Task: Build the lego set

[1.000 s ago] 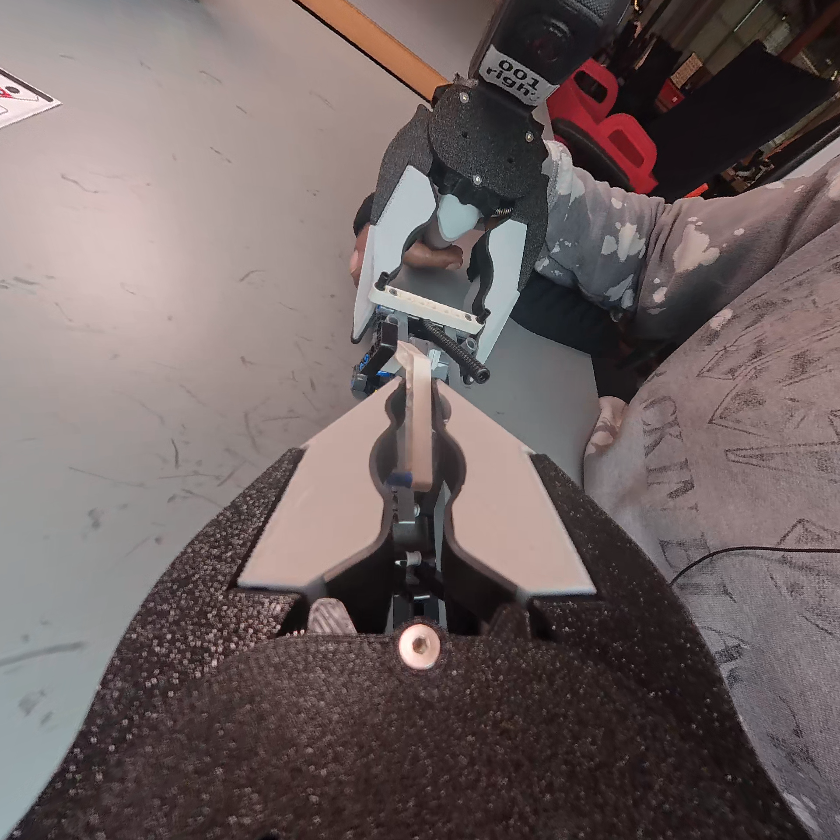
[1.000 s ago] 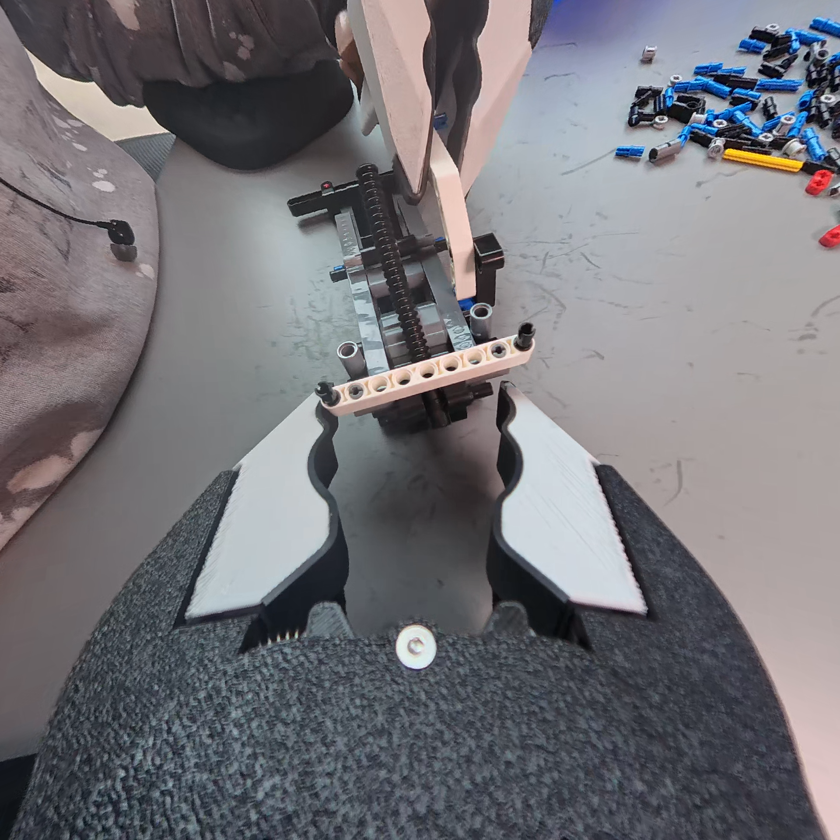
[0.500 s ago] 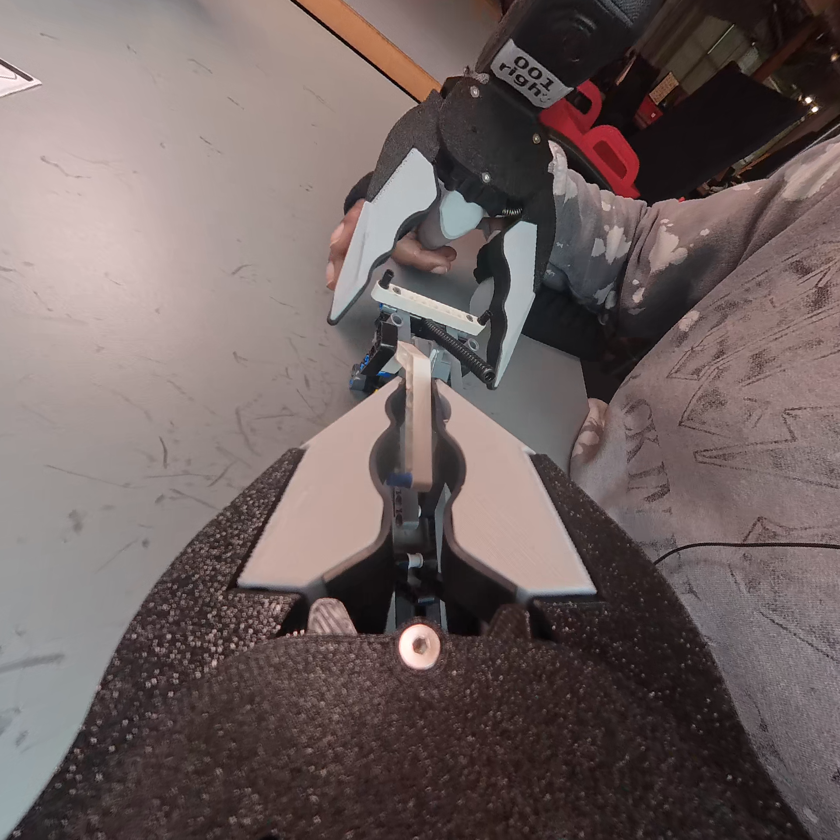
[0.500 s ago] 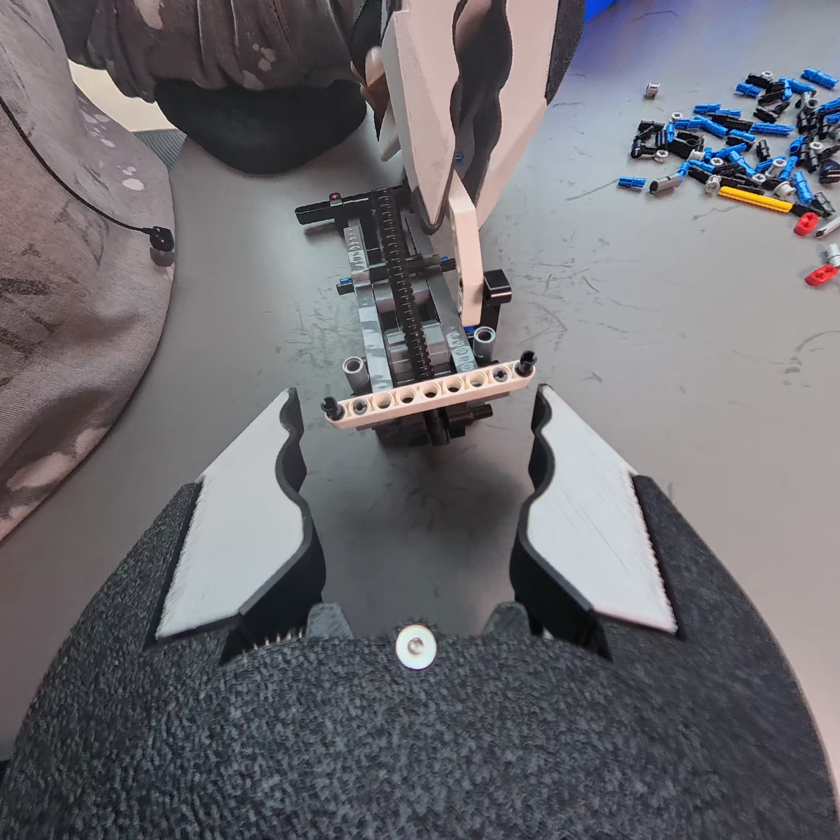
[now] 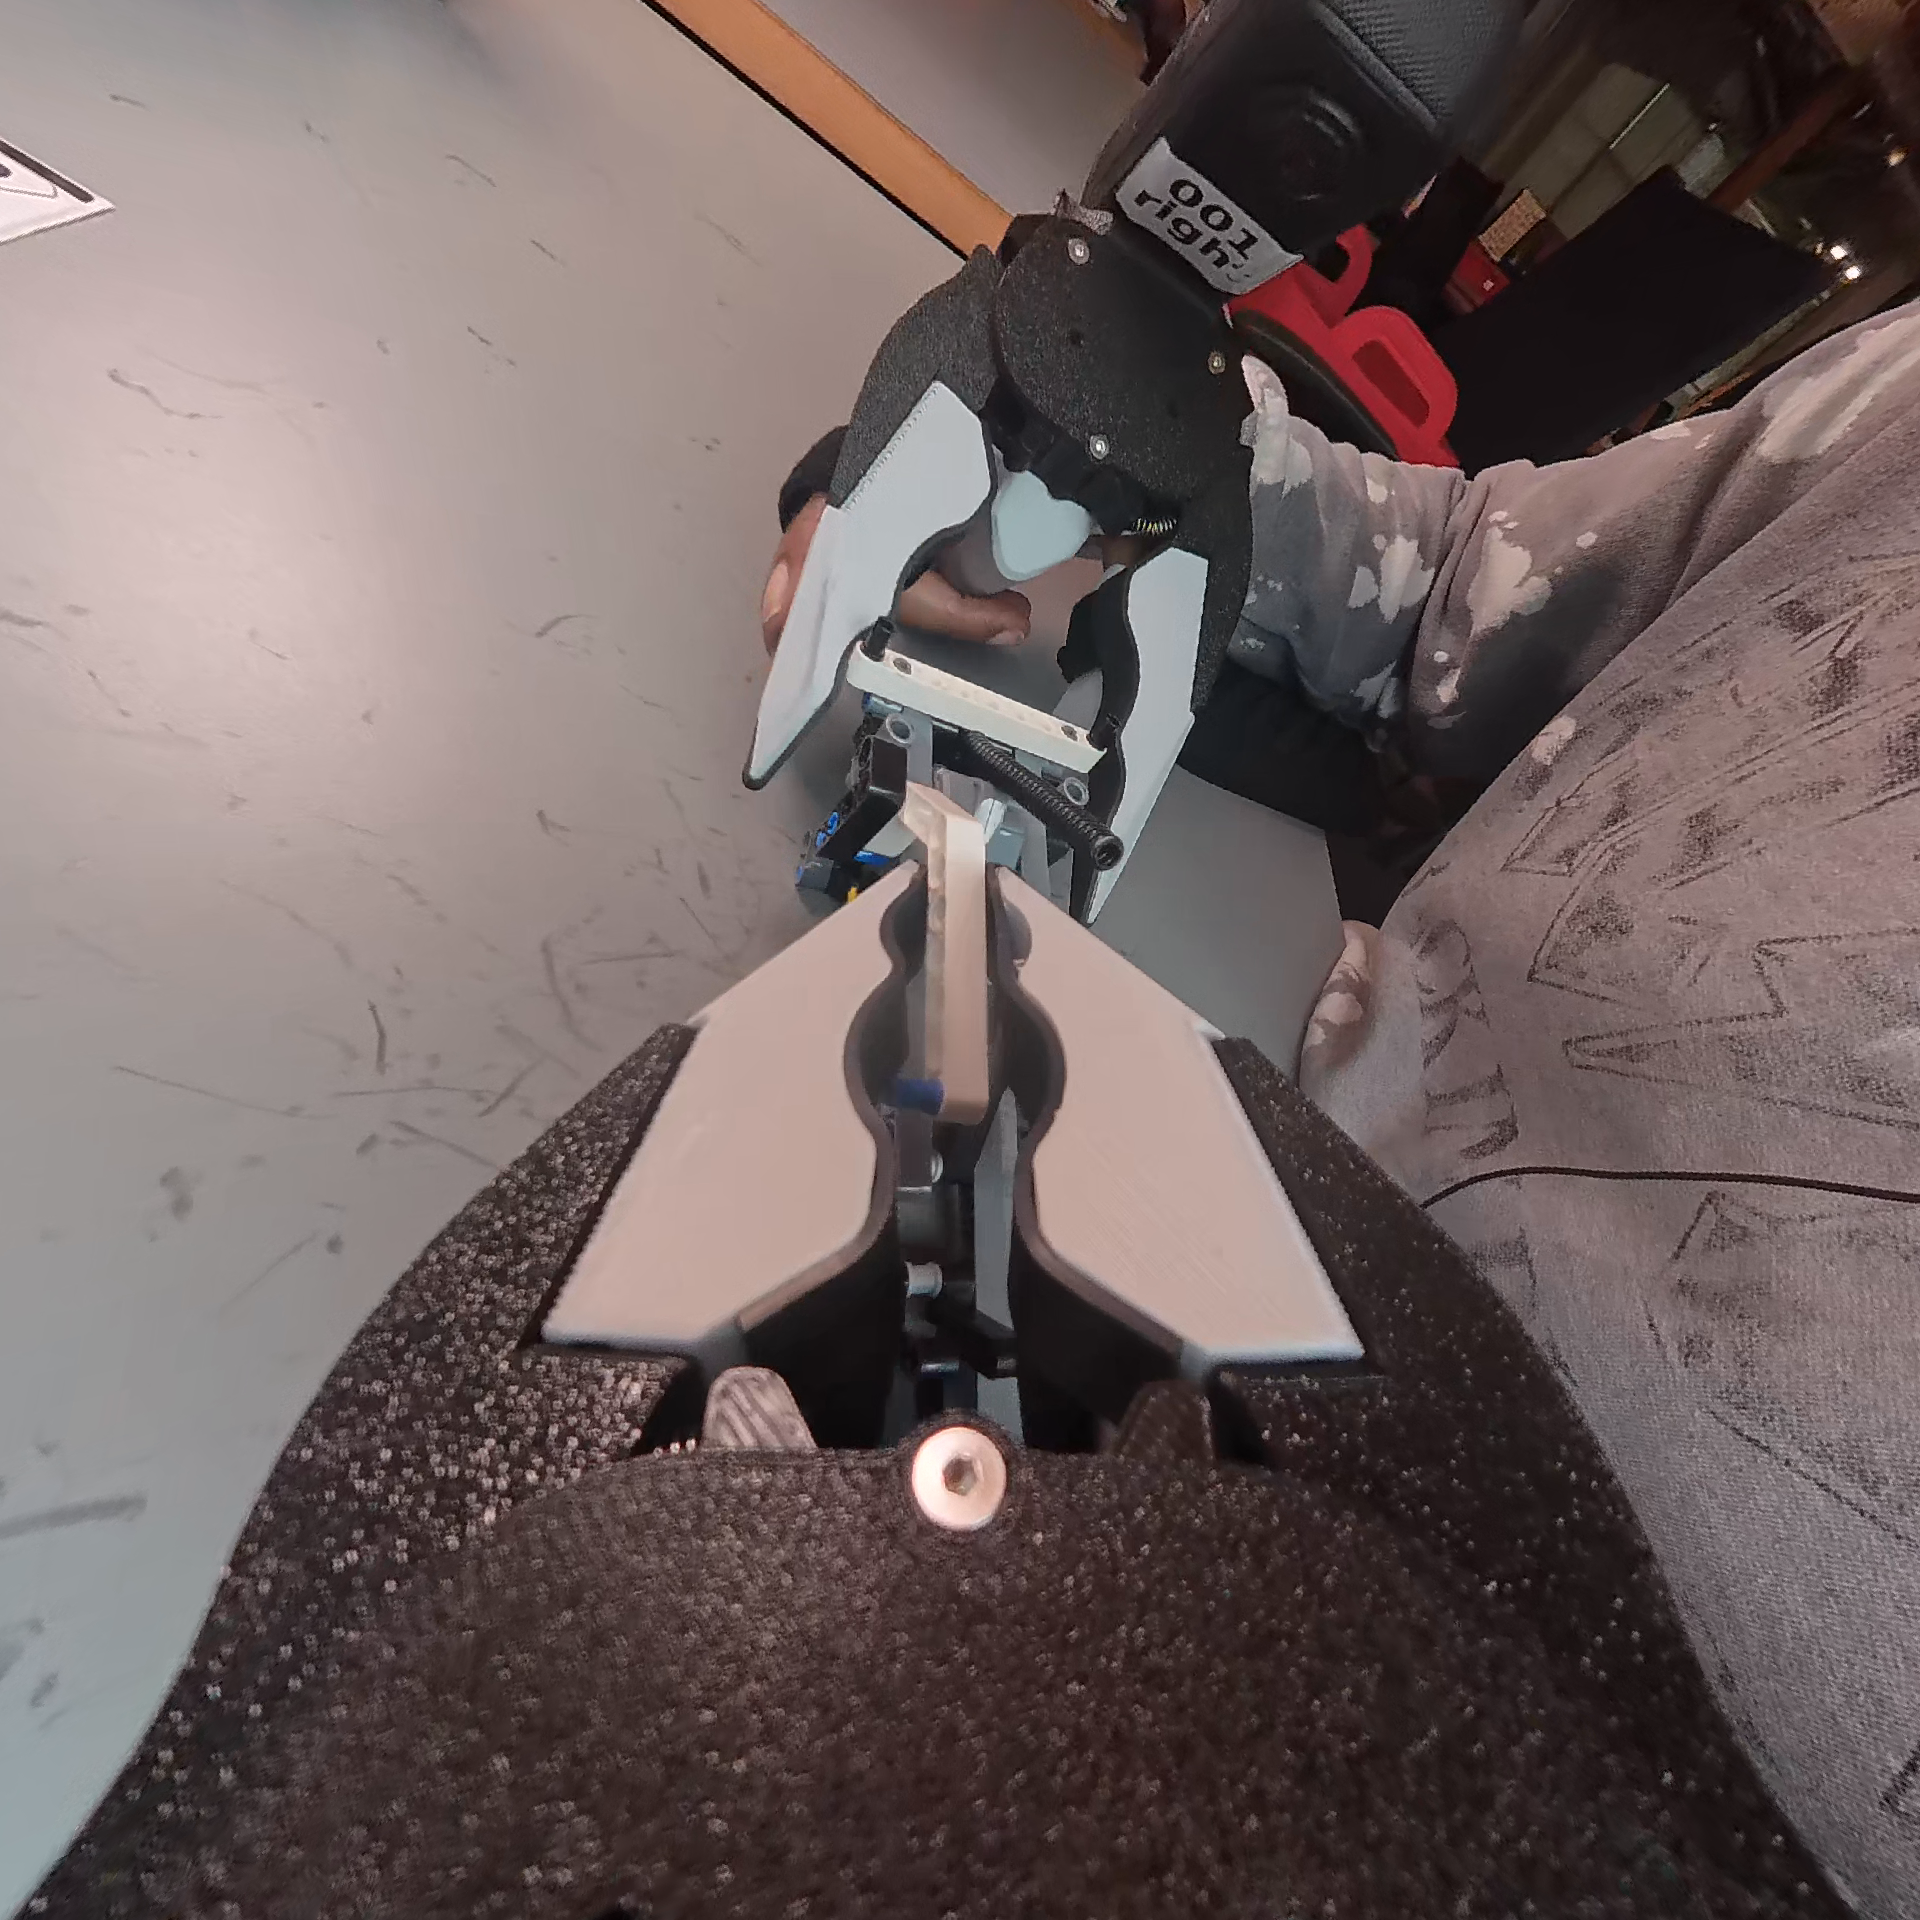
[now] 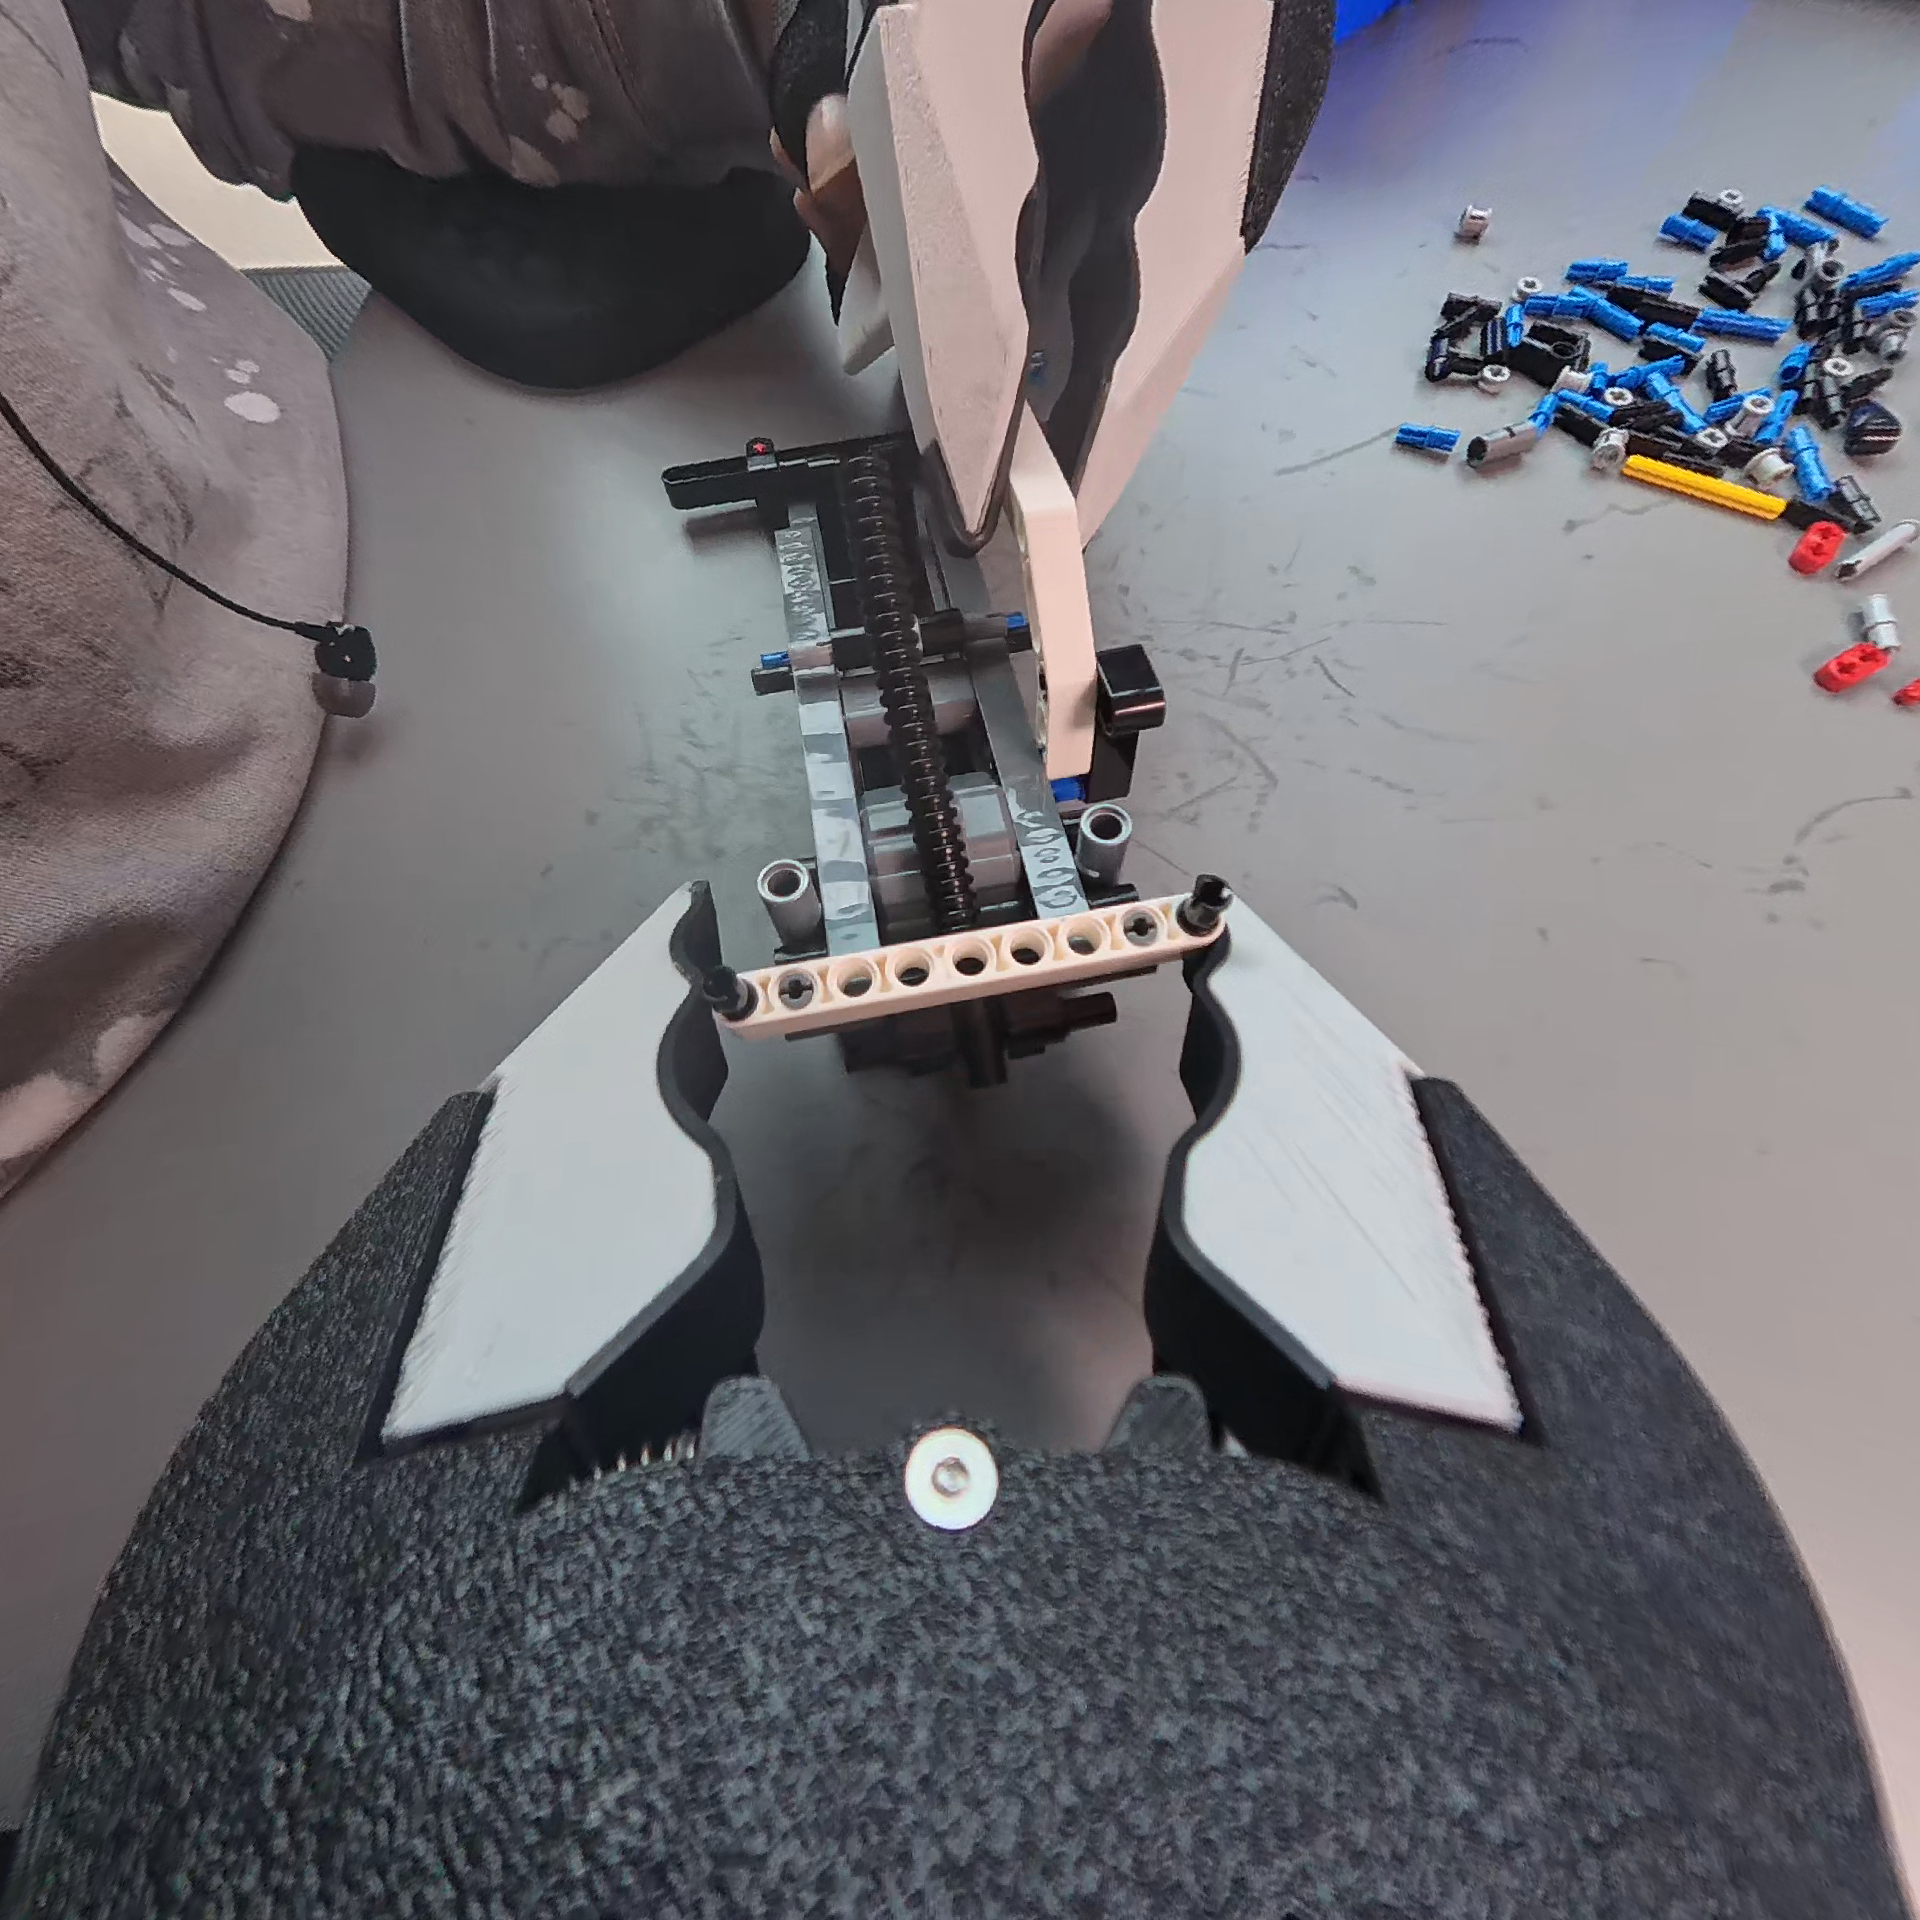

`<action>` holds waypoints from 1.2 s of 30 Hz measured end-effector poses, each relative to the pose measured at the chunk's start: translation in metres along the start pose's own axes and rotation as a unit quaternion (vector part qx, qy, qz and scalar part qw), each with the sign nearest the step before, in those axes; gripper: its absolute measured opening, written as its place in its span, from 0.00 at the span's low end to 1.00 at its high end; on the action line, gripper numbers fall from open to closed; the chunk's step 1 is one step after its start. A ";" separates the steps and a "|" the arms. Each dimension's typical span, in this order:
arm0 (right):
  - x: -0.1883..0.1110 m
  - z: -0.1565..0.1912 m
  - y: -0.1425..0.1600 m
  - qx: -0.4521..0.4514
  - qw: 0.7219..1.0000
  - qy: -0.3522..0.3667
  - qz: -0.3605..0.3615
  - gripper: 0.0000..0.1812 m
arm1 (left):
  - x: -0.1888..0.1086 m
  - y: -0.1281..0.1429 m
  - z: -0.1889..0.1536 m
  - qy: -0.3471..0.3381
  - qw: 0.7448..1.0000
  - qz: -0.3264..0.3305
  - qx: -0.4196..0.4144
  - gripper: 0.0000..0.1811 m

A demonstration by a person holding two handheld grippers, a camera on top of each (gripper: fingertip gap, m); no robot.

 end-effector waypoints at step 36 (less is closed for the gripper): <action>-0.001 -0.002 0.000 0.004 1.000 0.028 -0.006 0.49 | 0.000 0.000 0.001 0.002 1.000 -0.003 -0.009 0.06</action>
Point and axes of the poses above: each gripper's, where its closed fingertips meet, x out along the fingers, y out of its underside, z = x × y across the jaws, the point moved 4 cm from there along -x, back along the fingers, and after that the axes turned 8 degrees about -y, right-handed, at the moved point
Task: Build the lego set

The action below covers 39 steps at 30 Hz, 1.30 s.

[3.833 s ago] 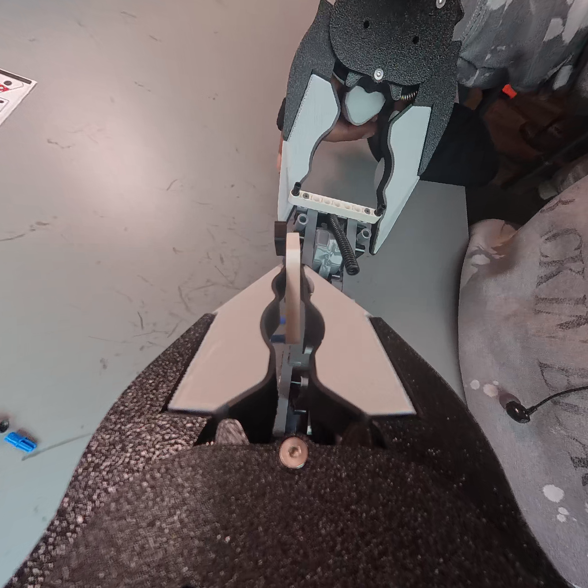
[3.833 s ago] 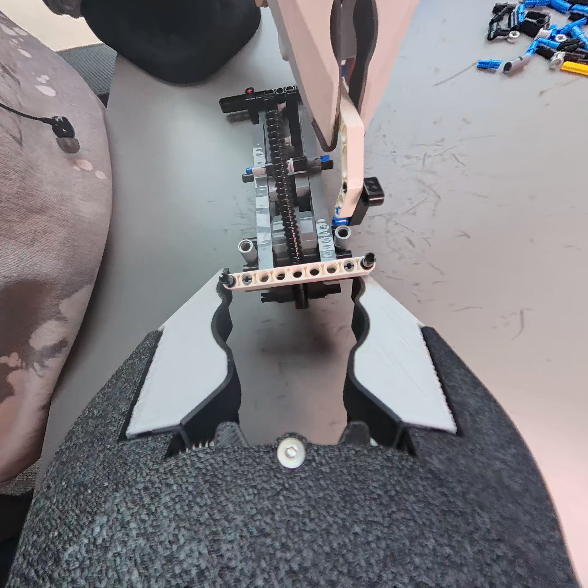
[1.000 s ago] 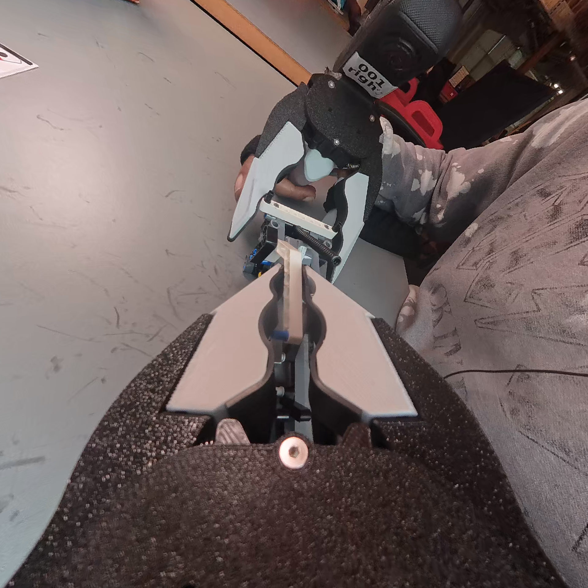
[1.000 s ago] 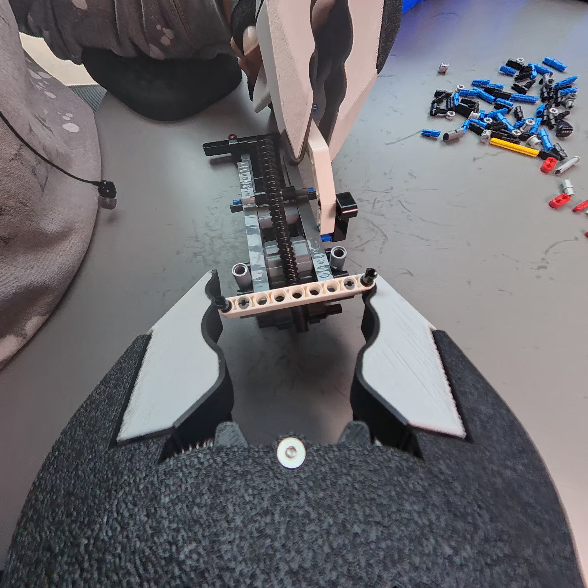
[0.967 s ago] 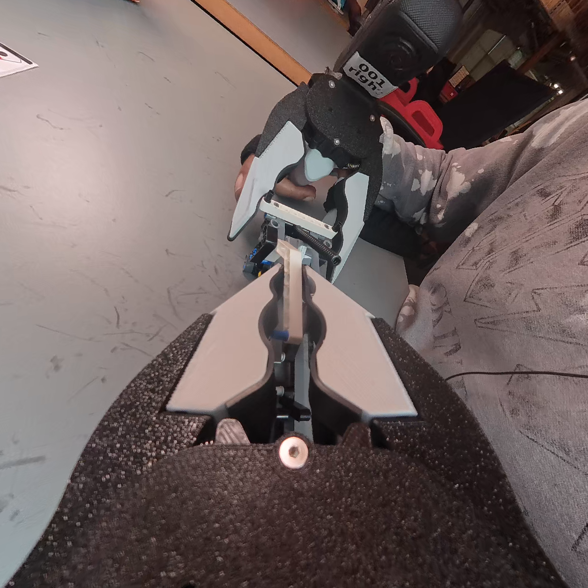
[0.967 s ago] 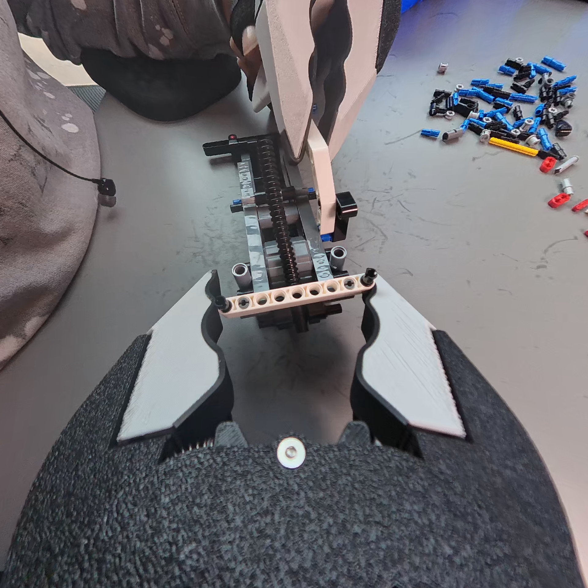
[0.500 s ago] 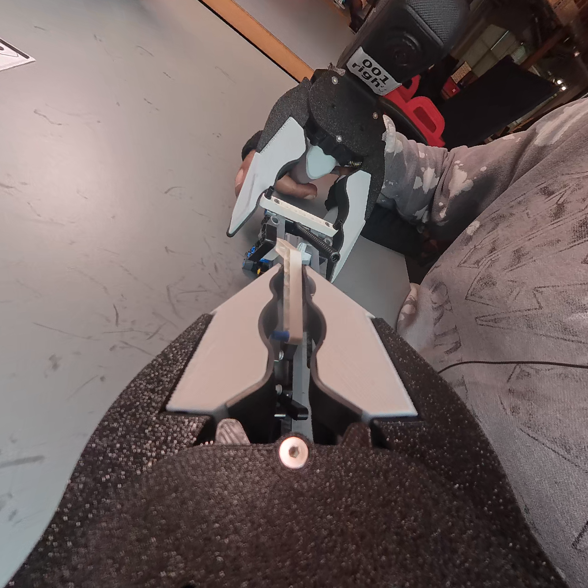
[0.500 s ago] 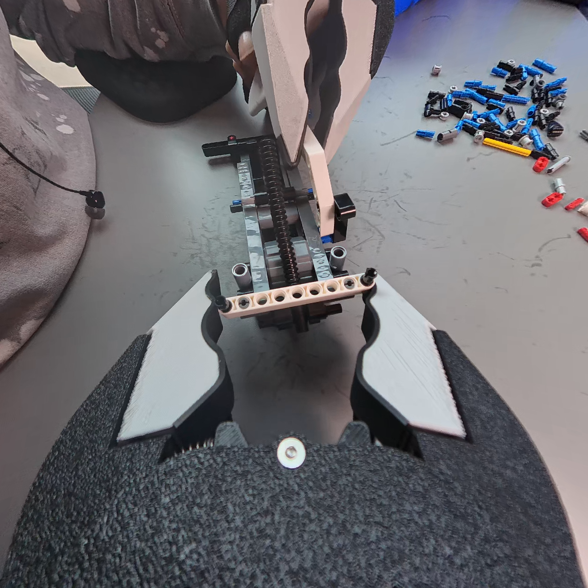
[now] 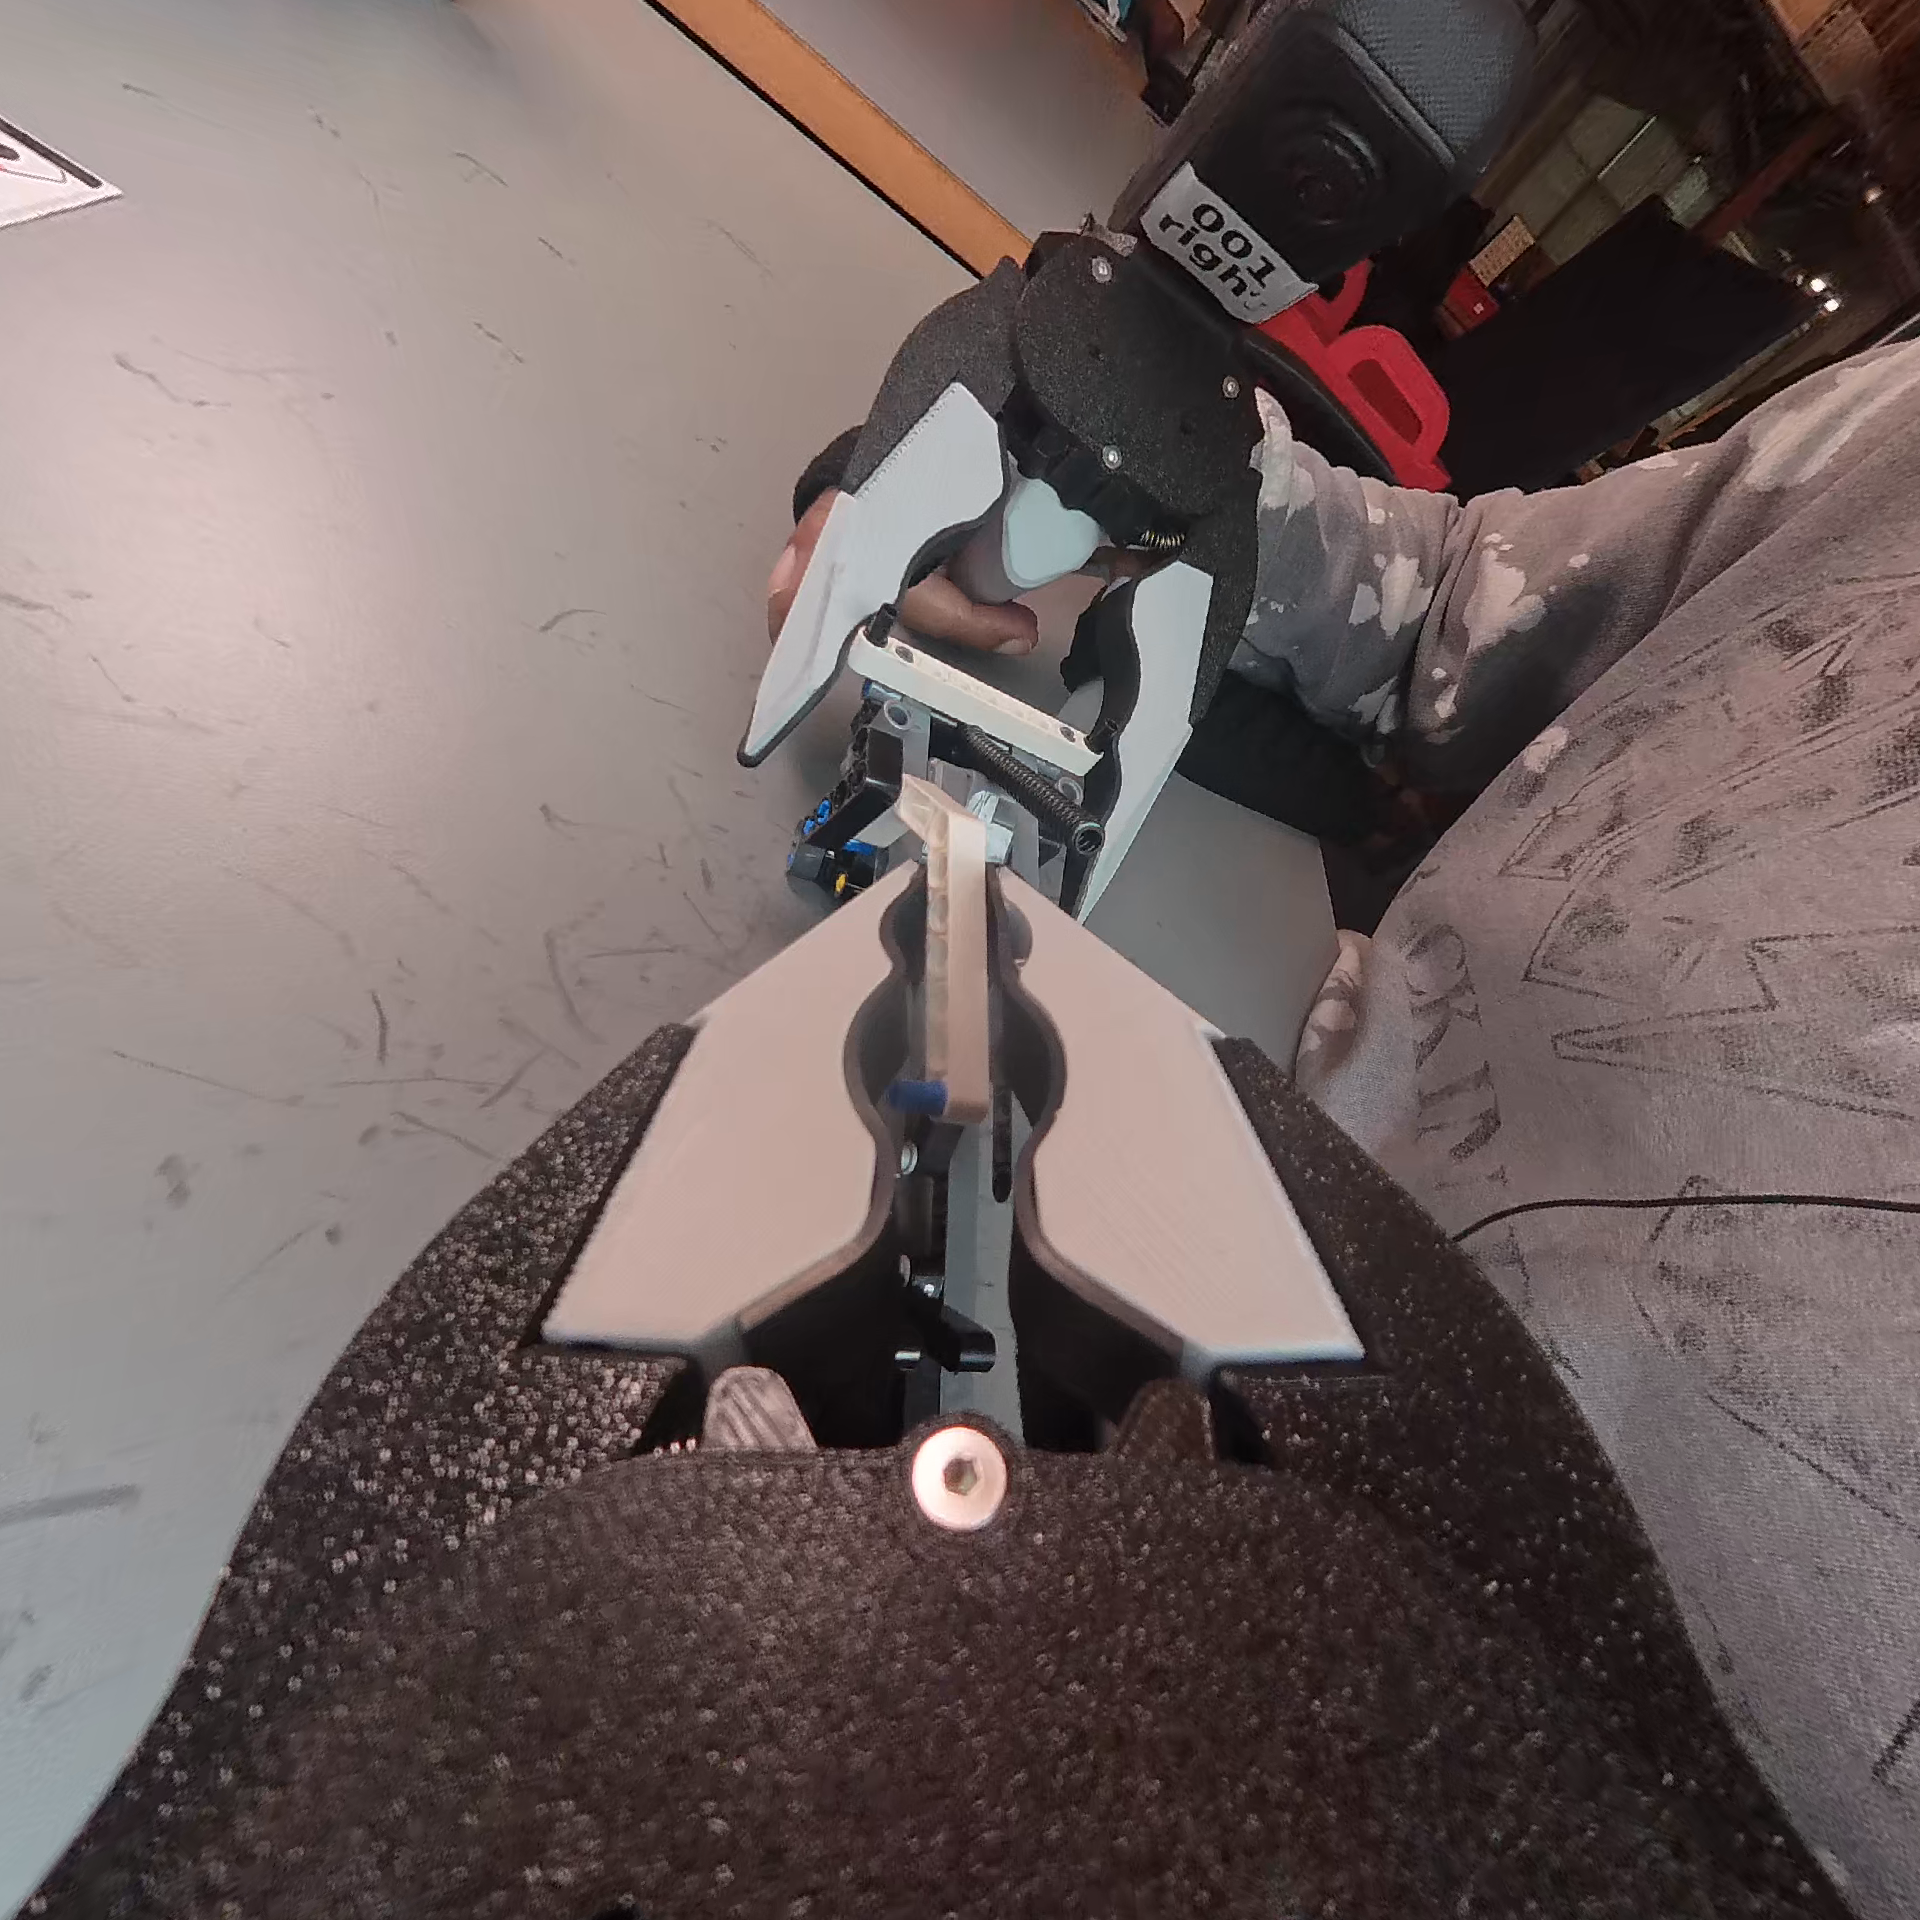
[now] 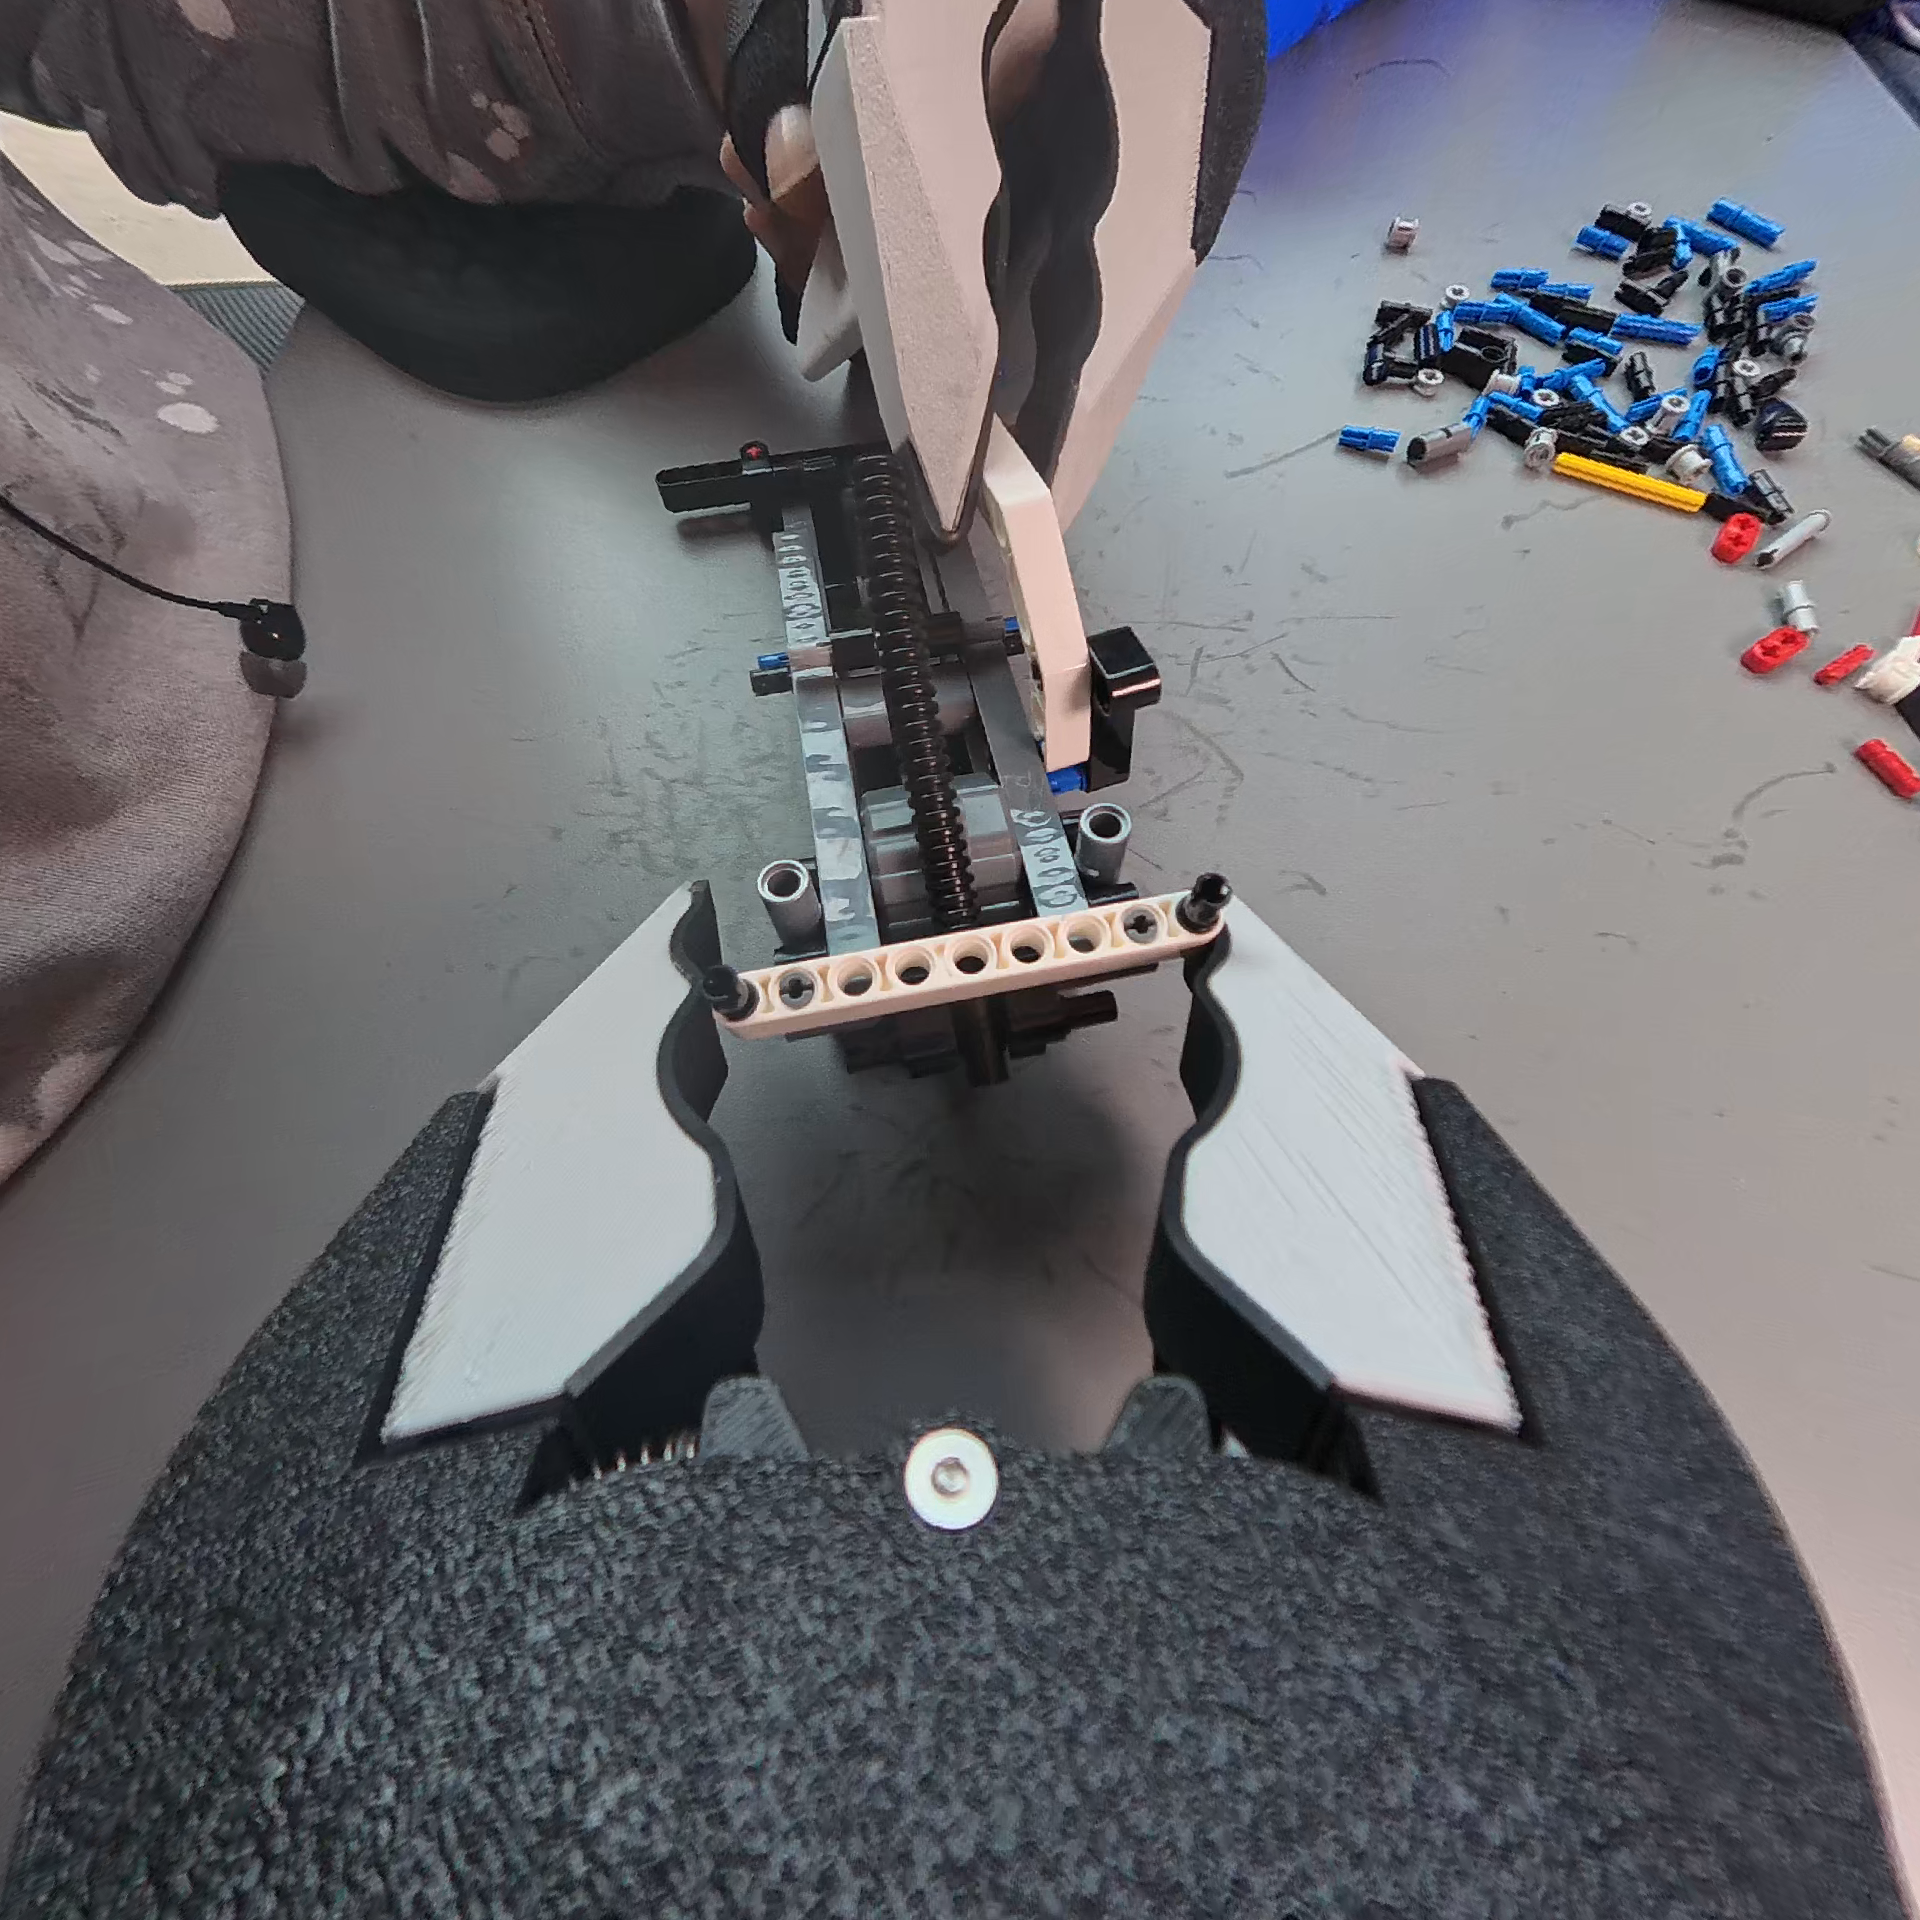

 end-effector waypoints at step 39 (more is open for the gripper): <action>-0.003 0.006 0.003 -0.018 1.000 0.005 0.007 0.48 | 0.003 0.002 -0.001 0.002 1.000 0.001 0.000 0.05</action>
Point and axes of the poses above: each gripper's, where its closed fingertips meet, x out along the fingers, y out of its underside, z = x × y across the jaws, the point moved 4 cm from there along -x, back along the fingers, and after that the axes turned 8 degrees about -y, right-handed, at the moved point
